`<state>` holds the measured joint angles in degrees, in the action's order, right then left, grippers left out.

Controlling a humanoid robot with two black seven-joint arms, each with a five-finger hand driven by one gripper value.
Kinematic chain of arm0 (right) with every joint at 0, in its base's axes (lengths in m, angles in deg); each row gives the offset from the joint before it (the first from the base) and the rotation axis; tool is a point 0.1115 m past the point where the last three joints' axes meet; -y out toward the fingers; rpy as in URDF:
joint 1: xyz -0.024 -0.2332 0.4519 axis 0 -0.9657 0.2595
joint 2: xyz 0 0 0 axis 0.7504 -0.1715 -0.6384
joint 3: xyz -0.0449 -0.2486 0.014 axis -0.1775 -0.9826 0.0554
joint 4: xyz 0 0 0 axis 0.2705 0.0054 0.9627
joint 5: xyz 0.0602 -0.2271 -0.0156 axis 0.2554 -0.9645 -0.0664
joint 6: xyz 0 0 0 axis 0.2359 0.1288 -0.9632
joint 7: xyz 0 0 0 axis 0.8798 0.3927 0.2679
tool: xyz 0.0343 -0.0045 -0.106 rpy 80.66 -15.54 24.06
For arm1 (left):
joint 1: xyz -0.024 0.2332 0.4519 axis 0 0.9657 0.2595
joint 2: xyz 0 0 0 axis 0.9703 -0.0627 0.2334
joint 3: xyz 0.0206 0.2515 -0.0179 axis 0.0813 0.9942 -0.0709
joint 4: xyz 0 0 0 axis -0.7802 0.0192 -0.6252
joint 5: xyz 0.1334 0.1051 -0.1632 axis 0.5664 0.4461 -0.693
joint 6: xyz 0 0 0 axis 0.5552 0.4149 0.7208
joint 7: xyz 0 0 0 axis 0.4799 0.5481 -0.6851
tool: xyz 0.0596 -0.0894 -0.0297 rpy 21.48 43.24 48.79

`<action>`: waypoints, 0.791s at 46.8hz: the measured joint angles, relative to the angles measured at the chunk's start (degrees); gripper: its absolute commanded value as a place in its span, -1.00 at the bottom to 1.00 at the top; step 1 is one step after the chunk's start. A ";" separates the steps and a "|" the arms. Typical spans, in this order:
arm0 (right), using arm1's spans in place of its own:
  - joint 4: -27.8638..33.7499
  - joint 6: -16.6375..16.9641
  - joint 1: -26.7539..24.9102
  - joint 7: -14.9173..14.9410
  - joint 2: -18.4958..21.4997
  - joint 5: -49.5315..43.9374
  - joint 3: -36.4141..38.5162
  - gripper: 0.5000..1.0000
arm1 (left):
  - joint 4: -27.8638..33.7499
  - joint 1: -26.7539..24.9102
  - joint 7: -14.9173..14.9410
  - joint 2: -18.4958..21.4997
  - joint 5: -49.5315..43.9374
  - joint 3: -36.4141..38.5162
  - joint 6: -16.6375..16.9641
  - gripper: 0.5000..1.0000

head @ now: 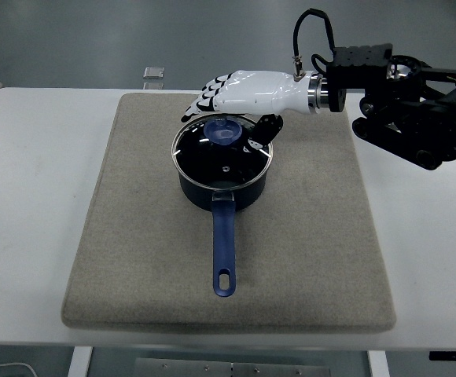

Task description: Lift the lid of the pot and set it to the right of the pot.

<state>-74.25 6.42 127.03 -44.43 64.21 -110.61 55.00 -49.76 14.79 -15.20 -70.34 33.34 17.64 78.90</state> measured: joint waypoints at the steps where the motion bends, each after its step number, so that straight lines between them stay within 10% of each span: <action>1: 0.02 -0.04 0.02 0.01 0.08 -0.02 0.00 0.69 | 0.01 -0.01 0.00 0.00 0.00 0.00 0.00 1.00; 37: 3.76 -4.99 1.04 0.00 1.33 -0.44 -4.13 0.69 | 0.02 -0.01 0.00 0.00 0.00 0.00 0.00 1.00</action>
<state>-70.49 1.42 128.07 -44.43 65.54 -111.04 50.87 -49.74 14.78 -15.20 -70.34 33.33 17.64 78.89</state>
